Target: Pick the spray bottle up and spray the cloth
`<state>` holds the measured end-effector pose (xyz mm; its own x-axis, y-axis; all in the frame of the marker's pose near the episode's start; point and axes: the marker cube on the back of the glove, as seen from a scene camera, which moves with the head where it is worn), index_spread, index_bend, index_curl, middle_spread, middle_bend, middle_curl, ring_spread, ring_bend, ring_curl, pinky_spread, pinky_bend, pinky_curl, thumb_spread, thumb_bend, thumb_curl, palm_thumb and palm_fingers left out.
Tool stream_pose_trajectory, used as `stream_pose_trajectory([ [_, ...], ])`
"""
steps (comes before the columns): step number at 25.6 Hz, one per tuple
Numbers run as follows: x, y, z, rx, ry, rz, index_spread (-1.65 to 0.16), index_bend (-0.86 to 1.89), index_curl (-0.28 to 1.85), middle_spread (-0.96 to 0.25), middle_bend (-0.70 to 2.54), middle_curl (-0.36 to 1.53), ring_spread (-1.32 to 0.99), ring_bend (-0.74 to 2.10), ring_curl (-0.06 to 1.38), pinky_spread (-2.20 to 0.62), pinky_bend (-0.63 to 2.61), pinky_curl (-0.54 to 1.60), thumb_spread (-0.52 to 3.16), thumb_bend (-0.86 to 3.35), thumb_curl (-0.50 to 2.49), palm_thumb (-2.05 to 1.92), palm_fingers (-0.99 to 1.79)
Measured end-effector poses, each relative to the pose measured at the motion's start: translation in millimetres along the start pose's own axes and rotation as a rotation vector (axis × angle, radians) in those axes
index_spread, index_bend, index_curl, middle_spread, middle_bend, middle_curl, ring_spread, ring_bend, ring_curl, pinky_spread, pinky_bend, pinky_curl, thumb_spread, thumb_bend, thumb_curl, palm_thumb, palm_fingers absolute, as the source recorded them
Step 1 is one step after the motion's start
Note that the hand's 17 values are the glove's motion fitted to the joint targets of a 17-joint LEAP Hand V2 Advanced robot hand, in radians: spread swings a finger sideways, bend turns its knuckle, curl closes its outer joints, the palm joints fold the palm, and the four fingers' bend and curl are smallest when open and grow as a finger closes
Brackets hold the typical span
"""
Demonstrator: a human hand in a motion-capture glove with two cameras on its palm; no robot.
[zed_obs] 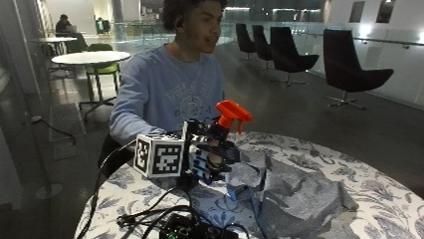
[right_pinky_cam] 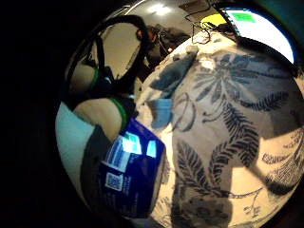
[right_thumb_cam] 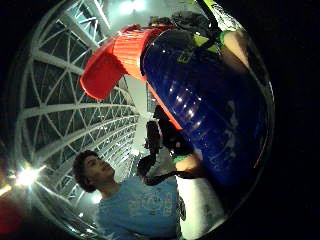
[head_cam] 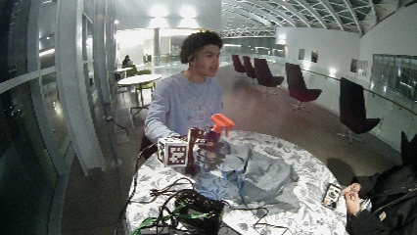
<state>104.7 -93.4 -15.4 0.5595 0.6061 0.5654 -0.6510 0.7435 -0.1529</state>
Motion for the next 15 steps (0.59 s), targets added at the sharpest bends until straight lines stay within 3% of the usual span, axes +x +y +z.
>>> stream_pose_trajectory([
  [15,-19.0,5.2,24.6,-0.243,0.065,0.270,-0.24,0.10,0.24,-0.01,0.33,0.42,0.05,0.61,0.39,0.24,0.35,0.35,1.05,-0.01,0.36,0.57,1.12],
])
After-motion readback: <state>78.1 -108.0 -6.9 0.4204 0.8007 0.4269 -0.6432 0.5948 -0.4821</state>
